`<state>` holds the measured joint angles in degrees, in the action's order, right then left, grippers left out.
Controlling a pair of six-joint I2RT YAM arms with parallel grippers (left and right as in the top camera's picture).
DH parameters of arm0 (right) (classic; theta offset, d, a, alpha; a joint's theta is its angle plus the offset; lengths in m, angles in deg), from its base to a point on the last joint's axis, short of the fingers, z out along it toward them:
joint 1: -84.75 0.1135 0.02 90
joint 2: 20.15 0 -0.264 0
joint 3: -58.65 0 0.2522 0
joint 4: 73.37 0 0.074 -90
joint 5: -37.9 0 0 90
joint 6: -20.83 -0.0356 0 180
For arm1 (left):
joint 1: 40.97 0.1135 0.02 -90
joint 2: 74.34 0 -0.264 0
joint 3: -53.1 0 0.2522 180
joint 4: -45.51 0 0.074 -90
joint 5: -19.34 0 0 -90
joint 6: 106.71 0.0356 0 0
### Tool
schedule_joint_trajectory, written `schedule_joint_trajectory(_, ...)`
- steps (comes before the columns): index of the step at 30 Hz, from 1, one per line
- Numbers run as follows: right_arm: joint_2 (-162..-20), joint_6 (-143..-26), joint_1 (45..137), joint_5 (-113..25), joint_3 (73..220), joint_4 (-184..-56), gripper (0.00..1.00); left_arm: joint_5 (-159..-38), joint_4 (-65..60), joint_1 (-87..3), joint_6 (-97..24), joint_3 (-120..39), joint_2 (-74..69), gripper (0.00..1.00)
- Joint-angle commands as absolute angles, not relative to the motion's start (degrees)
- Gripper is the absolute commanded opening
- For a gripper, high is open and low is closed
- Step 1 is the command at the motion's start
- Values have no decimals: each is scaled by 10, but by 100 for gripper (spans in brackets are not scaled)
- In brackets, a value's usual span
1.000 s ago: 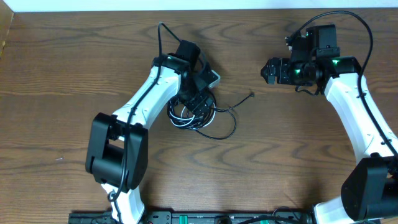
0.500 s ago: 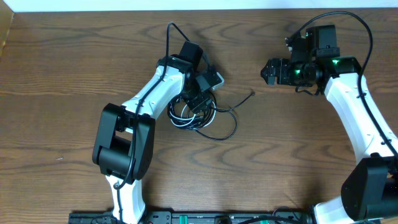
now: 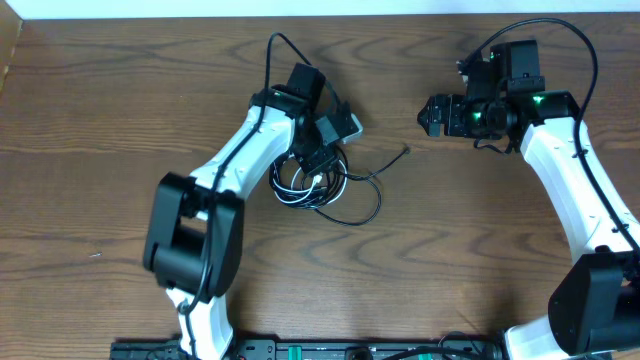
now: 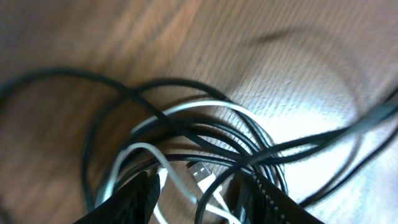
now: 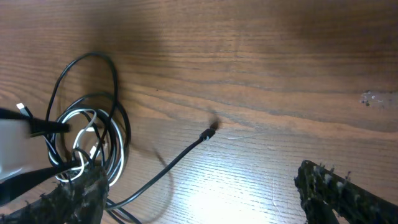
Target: Untangle cables
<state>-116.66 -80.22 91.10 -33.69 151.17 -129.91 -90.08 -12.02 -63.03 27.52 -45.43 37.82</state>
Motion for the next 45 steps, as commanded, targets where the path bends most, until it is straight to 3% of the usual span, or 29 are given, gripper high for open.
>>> schedule_joint_trajectory(1, -1168, -793, 916, -333, 1522, -1298, 93, -910, -121, -638, 313, -453, 338, 49)
schedule_joint_trajectory(2, -1168, -793, 916, -333, 1522, -1298, 93, -910, -121, -638, 313, -453, 338, 48)
schedule_joint_trajectory(5, -1168, -793, 916, -333, 1522, -1301, 93, -910, -121, -635, 313, -453, 344, 33)
schedule_joint_trajectory(10, -1168, -791, 916, -334, 1522, -1304, 94, -932, -142, -623, 315, -452, 346, 31)
schedule_joint_trajectory(11, -1168, -791, 917, -334, 1522, -1304, 94, -949, -154, -622, 336, -452, 346, 24)
schedule_joint_trajectory(13, -1168, -791, 917, -334, 1522, -1304, 94, -973, -181, -623, 388, -451, 348, 19)
schedule_joint_trajectory(34, -1168, -791, 917, -333, 1522, -1304, 95, -977, -146, -627, 431, -418, 397, 19)
schedule_joint_trajectory(45, -1168, -792, 917, -333, 1522, -1304, 95, -983, -116, -627, 430, -418, 435, 27)
